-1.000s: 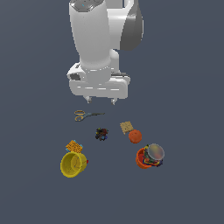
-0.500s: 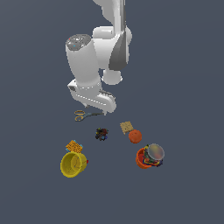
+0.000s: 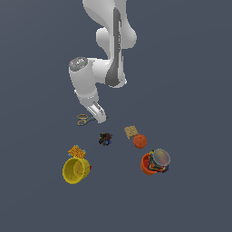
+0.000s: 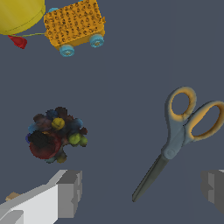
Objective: Pick up a designated object from a clutter of objects.
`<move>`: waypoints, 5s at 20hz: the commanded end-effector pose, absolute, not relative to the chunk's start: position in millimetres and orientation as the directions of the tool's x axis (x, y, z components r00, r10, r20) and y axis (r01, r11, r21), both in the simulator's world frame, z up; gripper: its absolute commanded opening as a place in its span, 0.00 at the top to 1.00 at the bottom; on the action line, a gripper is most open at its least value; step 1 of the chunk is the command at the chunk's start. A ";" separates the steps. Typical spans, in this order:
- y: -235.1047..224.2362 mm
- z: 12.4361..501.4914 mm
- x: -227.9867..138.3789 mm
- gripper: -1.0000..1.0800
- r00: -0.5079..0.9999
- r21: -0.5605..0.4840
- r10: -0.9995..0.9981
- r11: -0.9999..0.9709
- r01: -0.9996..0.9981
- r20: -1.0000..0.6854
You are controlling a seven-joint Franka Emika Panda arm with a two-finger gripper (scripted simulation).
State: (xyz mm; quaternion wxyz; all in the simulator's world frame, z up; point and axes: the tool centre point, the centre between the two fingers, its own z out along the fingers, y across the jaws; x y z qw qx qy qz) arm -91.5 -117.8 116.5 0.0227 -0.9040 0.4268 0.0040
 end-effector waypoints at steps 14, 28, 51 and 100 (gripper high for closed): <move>-151.4 59.6 -159.5 0.04 0.316 -0.001 -0.949 -0.316 -0.949 -0.001; -151.7 37.5 -161.6 0.04 0.310 0.000 -0.951 -0.310 -0.951 -0.001; -151.3 12.8 -161.4 1.00 0.307 -0.002 -0.952 -0.307 -0.952 -0.001; 91.5 247.9 20.0 1.00 0.306 0.001 -0.952 -0.306 -0.952 0.003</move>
